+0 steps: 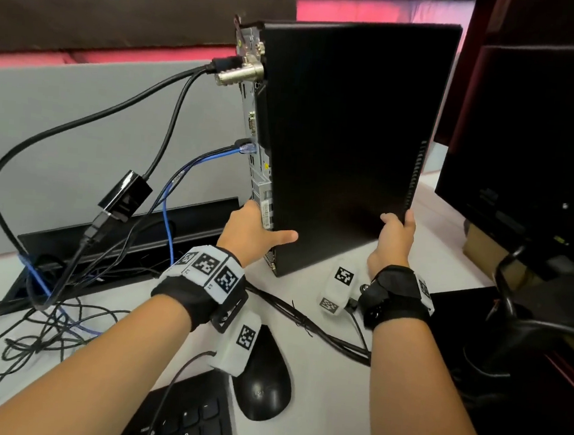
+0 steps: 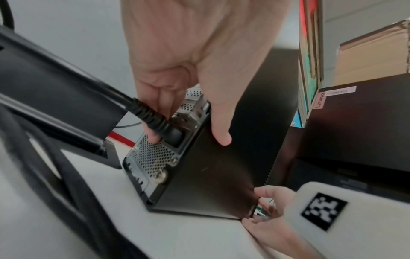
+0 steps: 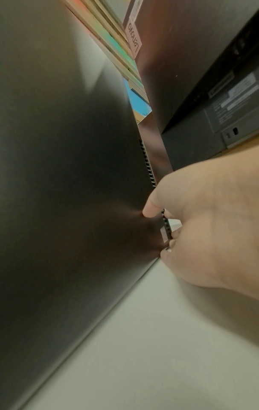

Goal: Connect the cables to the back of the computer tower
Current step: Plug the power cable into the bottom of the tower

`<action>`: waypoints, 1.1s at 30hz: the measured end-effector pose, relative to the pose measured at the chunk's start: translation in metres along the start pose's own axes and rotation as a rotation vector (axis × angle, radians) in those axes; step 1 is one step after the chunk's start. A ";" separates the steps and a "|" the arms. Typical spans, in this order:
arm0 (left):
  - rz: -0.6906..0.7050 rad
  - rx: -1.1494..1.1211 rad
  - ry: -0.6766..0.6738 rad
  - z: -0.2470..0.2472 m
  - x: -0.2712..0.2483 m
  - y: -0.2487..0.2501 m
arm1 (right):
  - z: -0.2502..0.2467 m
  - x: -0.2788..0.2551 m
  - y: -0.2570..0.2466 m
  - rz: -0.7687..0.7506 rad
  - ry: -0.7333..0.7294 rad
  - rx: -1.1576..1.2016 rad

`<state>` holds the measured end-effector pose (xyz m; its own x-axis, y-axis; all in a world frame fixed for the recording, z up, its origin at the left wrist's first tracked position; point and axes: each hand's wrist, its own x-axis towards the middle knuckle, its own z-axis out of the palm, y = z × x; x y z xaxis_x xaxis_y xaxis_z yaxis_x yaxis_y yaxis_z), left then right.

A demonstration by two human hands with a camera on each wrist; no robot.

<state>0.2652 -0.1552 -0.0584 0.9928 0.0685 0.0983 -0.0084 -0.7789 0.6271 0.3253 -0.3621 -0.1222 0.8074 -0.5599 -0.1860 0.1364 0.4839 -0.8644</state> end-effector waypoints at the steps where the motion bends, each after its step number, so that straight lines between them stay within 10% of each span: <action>1: 0.007 -0.008 -0.003 0.002 0.004 0.001 | 0.000 0.000 0.000 -0.003 0.003 -0.010; 33: 0.021 0.025 -0.077 0.017 0.076 -0.012 | 0.049 -0.030 0.050 0.094 -0.268 -0.440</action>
<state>0.3432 -0.1511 -0.0722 0.9987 0.0046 0.0504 -0.0269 -0.7951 0.6058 0.3357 -0.2884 -0.1373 0.9310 -0.3082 -0.1958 -0.1511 0.1631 -0.9750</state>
